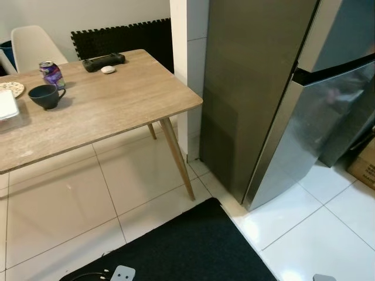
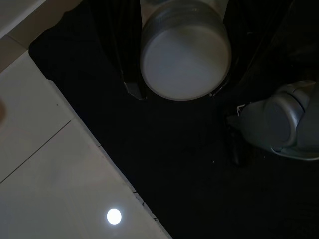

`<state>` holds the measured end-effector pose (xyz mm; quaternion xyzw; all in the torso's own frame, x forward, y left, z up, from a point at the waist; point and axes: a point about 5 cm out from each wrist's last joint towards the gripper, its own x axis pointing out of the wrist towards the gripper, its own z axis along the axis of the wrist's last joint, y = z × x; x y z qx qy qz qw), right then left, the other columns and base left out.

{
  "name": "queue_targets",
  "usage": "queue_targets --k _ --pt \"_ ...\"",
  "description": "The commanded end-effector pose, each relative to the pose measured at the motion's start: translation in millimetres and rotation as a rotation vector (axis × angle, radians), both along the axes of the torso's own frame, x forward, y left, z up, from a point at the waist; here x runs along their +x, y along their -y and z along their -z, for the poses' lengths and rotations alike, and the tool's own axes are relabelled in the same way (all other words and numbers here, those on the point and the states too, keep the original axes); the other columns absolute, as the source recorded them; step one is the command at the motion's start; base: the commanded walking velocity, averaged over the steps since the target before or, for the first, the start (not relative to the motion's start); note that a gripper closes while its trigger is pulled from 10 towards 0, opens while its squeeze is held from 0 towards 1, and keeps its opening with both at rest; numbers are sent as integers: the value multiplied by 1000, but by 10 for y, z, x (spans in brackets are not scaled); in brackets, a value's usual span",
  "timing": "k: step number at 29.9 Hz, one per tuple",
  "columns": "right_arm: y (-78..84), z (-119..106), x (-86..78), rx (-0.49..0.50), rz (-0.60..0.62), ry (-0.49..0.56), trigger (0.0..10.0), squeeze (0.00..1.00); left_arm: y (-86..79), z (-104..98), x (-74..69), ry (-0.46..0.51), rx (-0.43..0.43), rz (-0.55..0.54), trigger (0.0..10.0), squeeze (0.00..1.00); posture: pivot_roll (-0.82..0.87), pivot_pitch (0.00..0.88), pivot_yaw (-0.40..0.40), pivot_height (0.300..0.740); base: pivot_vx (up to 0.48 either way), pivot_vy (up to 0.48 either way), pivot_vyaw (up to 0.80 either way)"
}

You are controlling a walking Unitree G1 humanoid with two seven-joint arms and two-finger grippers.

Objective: Restocking fridge

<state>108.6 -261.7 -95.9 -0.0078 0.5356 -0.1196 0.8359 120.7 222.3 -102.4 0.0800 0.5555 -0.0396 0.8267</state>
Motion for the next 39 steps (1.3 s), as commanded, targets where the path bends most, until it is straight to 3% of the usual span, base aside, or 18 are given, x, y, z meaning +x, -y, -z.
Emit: queue_targets --k 1,12,34,39 --pt "-16 7 -7 8 10 3 10000 0 7 14 -42 -14 -10 -10 10000 0 -33 0 3 740 0 0 0" --pt "-43 13 4 14 4 0 10000 0 -45 11 -69 -25 4 -6 10000 0 -32 0 5 740 0 0 0" --pt "-68 25 -11 24 7 -7 10000 0 -72 6 -67 -25 17 -13 10000 0 -34 0 7 740 0 0 -800" --pt "-76 26 -13 25 13 2 10000 0 -74 9 -78 -28 14 -14 10000 0 -33 0 9 740 0 0 0"
